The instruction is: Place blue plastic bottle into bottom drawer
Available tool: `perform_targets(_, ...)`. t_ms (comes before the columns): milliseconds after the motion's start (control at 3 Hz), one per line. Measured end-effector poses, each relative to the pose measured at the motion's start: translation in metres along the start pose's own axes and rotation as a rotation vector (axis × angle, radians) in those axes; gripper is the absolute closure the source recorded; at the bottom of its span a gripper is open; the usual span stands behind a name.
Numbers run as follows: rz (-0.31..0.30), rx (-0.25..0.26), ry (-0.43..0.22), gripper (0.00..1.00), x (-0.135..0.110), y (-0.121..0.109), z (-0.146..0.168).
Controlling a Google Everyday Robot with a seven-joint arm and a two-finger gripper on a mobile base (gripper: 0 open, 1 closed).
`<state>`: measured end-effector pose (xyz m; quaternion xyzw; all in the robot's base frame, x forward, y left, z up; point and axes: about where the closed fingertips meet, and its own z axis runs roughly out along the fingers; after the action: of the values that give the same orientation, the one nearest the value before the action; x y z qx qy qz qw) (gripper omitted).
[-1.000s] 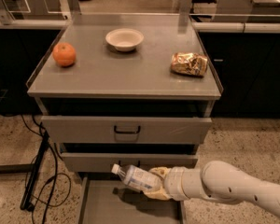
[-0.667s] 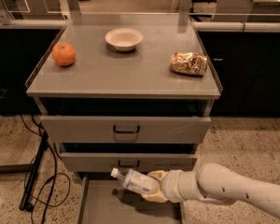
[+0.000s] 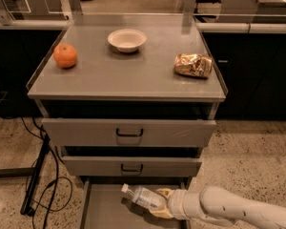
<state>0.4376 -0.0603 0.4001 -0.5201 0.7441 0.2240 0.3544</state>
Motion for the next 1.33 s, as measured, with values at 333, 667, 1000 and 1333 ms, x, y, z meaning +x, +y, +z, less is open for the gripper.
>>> perform_targets(333, 0.017, -0.008, 0.02, 1.0, 0.039, 0.003, 0.025)
perform_targets(667, 0.028, -0.039, 0.071, 1.0, 0.07, 0.004, 0.054)
perform_targets(1000, 0.032, -0.079, 0.13, 1.0, 0.099, 0.004, 0.091)
perform_targets(1333, 0.032, -0.08, 0.13, 1.0, 0.099, 0.004, 0.091)
